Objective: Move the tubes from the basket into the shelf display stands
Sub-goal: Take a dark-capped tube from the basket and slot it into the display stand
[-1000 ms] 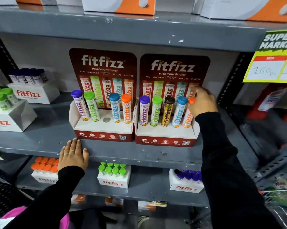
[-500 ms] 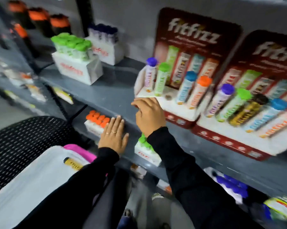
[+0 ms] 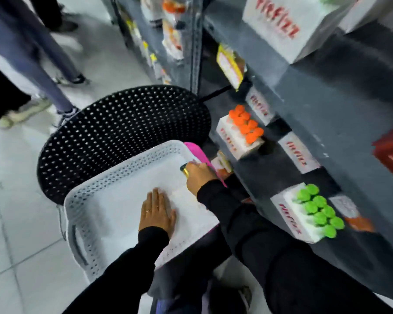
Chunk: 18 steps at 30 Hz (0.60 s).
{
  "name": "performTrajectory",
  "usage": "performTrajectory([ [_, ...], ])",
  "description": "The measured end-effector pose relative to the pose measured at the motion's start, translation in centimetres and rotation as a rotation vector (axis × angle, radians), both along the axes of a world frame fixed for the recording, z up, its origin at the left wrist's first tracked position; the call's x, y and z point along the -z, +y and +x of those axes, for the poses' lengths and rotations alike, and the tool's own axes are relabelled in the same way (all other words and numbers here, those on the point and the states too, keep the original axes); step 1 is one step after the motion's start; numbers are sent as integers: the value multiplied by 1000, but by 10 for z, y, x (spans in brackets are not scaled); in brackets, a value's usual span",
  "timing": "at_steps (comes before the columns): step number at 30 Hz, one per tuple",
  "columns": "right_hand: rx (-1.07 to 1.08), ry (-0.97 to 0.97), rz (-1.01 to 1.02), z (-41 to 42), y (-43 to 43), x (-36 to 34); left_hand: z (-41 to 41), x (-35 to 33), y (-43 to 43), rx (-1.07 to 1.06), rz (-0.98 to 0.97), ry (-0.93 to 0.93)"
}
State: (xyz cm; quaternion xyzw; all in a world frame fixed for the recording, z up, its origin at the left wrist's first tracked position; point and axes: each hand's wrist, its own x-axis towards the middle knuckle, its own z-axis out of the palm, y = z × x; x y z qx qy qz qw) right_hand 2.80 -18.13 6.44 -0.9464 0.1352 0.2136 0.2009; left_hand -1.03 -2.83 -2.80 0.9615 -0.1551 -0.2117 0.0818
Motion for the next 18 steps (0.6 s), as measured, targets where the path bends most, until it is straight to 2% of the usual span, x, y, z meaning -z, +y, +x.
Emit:
performTrajectory([
  [3,-77,30,-75,20,15,34,8,19,6,26,64,17],
  [6,-123,-21,-192,36,26,51,13,33,14,76,109,-30],
  [10,-131,-12,-291,43,30,62,9,42,21,96,78,-65],
  [14,-95,25,-179,45,27,56,9,43,21,82,64,-46],
  [18,-82,107,-57,43,13,22,11,37,16,75,60,-46],
])
